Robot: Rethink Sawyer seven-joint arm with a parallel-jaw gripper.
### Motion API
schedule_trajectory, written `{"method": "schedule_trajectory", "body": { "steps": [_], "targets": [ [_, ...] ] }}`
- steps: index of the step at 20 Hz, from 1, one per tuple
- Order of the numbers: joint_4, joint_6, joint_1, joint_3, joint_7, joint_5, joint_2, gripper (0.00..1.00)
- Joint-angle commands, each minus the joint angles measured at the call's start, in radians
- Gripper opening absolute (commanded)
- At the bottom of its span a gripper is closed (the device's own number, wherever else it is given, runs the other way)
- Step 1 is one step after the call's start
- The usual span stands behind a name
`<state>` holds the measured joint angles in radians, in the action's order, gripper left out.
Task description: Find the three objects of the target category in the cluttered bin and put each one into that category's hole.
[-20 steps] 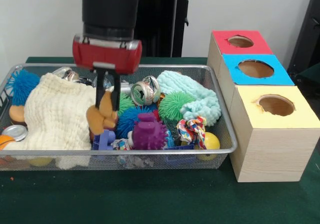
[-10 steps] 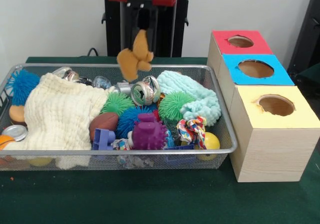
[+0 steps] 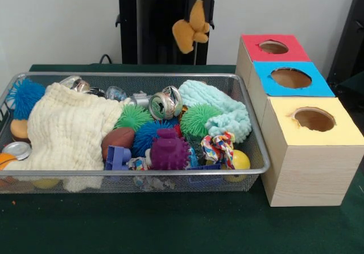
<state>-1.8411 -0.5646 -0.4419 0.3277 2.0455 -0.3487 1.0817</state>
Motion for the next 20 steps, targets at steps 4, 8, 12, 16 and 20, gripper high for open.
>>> {"method": "schedule_trajectory", "body": {
  "steps": [4,8,12,16,20],
  "targets": [
    [-0.281,0.062,0.137,-0.199,0.361,0.101,0.075,0.0],
    [-0.316,0.104,0.251,-0.302,0.439,0.115,0.07,0.0],
    [-0.349,0.165,0.352,-0.383,0.5,0.155,0.039,0.0],
    [-0.388,0.229,0.4,-0.408,0.531,0.222,-0.004,0.0],
    [-0.456,0.309,0.415,-0.388,0.55,0.3,-0.029,0.0]
  ]
}}
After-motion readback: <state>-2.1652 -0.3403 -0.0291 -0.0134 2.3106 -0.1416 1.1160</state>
